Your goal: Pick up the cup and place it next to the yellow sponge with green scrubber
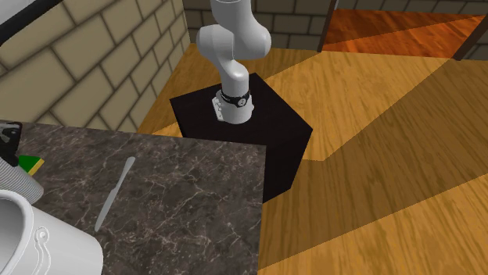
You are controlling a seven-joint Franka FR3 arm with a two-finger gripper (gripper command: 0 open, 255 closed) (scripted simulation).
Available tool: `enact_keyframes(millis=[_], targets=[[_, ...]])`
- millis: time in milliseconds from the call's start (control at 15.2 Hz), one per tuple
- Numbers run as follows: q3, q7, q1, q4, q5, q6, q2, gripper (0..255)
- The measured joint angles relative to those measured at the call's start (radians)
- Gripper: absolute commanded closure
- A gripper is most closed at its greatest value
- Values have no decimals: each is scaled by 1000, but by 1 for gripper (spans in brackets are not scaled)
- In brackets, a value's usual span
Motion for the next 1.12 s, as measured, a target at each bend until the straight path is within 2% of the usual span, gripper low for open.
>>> enact_keyframes(millis=[792, 1122], targets=[[34, -35, -12, -99, 56, 133, 51, 255], [41, -43, -18, -107, 68, 151, 64, 255]])
